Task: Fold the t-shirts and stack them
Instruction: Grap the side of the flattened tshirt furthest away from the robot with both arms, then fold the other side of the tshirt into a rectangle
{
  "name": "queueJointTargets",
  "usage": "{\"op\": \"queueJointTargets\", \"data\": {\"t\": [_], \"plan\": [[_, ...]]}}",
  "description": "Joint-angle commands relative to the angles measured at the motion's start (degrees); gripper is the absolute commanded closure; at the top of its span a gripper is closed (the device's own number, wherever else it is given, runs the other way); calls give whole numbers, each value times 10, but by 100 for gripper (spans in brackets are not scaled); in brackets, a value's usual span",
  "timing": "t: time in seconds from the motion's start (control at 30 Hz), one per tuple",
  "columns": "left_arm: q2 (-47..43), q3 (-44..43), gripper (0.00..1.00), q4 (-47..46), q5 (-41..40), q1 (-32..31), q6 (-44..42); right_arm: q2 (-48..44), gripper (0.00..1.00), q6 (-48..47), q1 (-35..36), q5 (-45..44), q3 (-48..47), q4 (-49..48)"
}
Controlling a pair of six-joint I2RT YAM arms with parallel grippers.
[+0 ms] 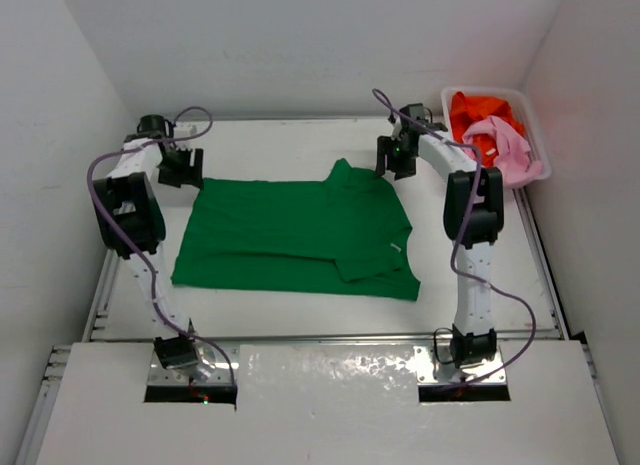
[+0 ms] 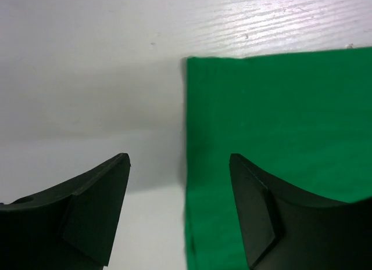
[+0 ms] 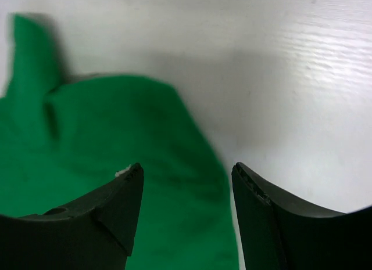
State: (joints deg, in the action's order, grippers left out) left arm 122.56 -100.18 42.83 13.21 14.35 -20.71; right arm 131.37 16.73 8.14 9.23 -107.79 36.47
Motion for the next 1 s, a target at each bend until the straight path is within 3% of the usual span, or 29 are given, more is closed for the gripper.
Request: {"op": "queueJointTargets", "data": {"t": [0.0,0.27,0.33,0.37,0.43,0.47,0.53,0.6,0.83,0.97], "plan": [[11,-12,32,-59,76,2,35,60,40,6,8,23,-79,20],[74,1,32,-93,66,-7,62,57,42,5,34,60,5,-50],[79,6,33,-96,65,-8,59,53,50,14,33,61,16,-67],[79,15,35,-99,68,-10,55,53,60,15,34,61,19,-69],[78,20,51,-100,81,-11,53,56,68,22,33,62,18,-69],[75,27,56,-103,85,-11,55,55,78,24,31,64,11,-65],[62,36,73,-114,112,-11,52,49,89,30,28,64,8,-56],[51,51,98,-116,127,-11,48,16,100,24,29,56,28,-69],[-42,133,100,-148,175,-6,19,-183,100,-20,57,3,232,-155],[-103,204,100,-184,141,-6,3,-316,100,-69,135,-127,402,-206]]}}
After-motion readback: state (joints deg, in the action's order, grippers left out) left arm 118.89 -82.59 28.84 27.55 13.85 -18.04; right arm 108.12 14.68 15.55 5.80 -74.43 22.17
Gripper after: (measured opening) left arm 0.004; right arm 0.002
